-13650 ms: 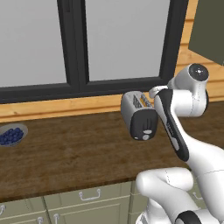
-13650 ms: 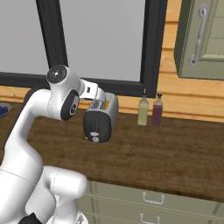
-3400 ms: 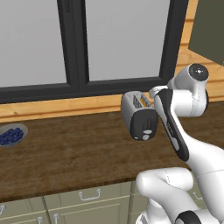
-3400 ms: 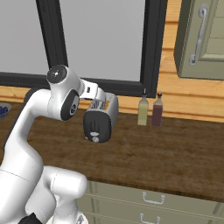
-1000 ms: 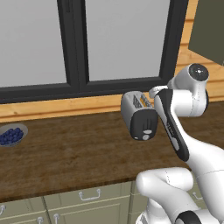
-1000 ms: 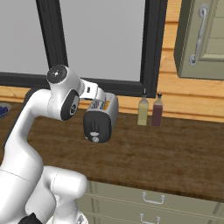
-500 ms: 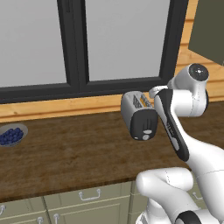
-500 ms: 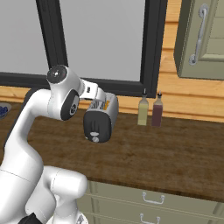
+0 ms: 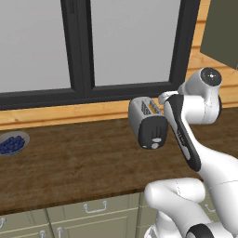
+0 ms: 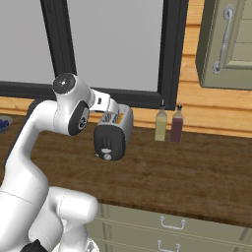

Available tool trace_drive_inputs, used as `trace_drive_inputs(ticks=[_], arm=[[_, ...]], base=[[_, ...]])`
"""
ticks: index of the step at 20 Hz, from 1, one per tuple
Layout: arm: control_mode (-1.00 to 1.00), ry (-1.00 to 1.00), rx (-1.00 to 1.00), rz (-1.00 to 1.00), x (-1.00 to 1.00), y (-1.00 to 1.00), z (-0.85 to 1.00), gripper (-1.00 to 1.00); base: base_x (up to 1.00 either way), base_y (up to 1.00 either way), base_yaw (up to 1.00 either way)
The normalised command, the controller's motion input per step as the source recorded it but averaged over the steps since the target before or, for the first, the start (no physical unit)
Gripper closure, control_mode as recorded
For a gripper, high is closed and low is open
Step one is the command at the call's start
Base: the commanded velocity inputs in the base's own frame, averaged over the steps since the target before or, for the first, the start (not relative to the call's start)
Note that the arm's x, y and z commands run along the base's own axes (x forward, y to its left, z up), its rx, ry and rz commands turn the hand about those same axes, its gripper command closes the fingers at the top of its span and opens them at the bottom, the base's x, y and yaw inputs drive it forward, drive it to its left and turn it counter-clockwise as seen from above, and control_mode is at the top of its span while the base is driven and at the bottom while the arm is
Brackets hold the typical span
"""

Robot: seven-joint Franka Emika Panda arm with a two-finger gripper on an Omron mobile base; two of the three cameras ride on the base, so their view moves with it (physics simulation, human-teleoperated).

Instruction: Start the toaster. Once the lever pops up, take the bread to the plate on the dining counter.

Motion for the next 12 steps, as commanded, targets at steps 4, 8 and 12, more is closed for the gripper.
trace_drive_inputs(ticks=[4,8,12], arm=[[-1.0,0.0,0.0,0.0,0.0,0.0,0.0,-1.0],[-1.0,0.0,0.0,0.0,0.0,0.0,0.0,-1.0],[-1.0,0.0,0.0,0.0,0.0,0.0,0.0,-1.0]], base=[[0.0,0.0,0.0],[0.0,0.0,0.0],[0.0,0.0,0.0]])
